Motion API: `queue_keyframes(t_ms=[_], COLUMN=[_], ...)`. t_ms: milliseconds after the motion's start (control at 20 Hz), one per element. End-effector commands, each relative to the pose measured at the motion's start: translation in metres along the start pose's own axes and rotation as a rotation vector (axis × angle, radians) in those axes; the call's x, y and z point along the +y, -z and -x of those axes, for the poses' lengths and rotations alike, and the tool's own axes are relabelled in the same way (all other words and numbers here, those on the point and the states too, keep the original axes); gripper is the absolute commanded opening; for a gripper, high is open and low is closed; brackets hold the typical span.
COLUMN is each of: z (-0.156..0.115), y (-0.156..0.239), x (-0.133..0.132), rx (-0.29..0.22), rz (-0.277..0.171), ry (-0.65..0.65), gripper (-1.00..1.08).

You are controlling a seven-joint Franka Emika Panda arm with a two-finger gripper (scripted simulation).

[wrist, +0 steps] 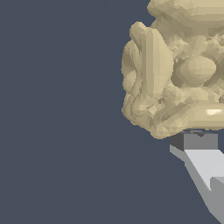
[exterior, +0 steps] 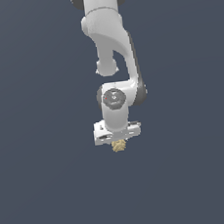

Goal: Pick up the object and move it to a goal position.

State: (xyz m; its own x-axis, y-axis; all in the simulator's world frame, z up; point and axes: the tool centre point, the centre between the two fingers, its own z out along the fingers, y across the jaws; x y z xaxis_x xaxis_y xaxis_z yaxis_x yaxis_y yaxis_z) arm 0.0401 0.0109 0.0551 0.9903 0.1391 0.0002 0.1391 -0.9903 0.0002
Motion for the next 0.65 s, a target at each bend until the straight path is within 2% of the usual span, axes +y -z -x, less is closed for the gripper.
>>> queue_keyframes(t_ms=[0,600], z=[-0.009,-0.027], y=[0.001,0.002], x=[0.005,0.015], rx=[0.0,0.0], rz=[0.0,0.0], ry=[0.001,0.001], gripper=[-1.0,-1.0])
